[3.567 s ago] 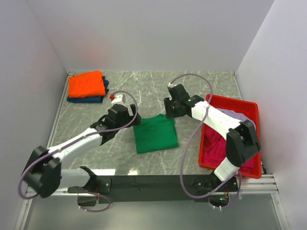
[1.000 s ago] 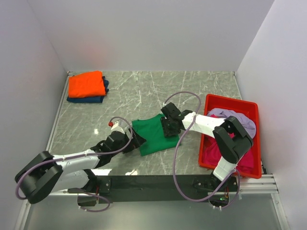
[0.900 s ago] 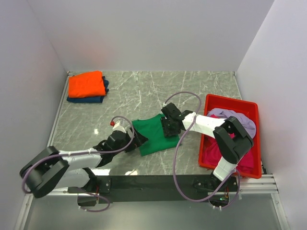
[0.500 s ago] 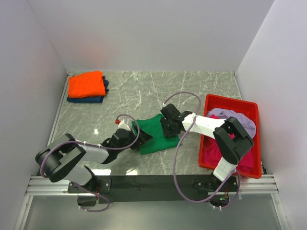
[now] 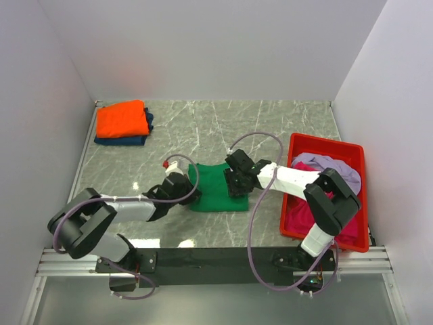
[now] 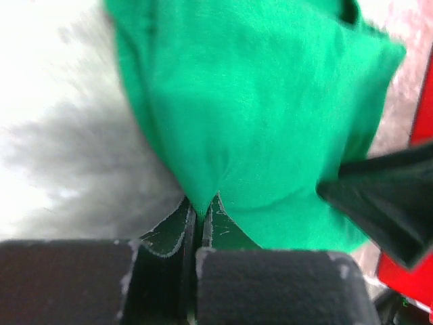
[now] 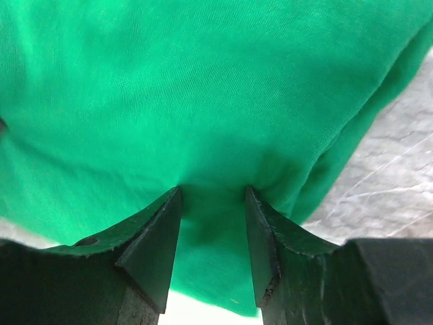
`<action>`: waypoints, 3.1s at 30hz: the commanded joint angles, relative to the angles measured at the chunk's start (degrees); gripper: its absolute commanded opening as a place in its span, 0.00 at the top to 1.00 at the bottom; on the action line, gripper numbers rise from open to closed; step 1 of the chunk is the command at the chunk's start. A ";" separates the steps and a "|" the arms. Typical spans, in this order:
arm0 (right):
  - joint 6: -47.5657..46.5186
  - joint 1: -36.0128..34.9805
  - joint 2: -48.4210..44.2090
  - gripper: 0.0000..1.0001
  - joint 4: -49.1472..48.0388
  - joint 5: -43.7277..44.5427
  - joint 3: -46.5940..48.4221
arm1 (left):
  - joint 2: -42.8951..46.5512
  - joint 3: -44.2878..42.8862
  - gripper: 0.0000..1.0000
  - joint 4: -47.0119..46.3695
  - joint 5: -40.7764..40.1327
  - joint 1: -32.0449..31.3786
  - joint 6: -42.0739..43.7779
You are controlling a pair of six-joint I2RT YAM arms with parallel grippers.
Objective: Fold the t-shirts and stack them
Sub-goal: Neatly place the folded tshirt to the corner
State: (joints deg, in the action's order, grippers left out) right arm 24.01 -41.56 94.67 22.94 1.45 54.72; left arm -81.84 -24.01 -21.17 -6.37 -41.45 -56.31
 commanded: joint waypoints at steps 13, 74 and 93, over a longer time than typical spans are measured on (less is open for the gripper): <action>-2.12 3.15 -4.94 0.50 3.78 -2.67 10.32 | 2.23 -18.60 1.00 18.53 5.04 17.01 30.11; -3.71 0.60 13.25 0.50 1.49 -9.36 19.11 | 5.03 0.54 0.09 4.30 7.77 16.40 8.60; -3.44 0.43 13.52 0.50 0.70 -9.45 18.23 | -12.63 1.43 0.12 -10.39 14.20 10.51 1.12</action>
State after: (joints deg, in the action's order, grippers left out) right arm 20.73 -40.73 108.79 25.23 -8.03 73.14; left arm -89.82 -23.38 -39.88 6.07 -29.52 -54.13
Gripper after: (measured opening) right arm 0.498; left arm 0.886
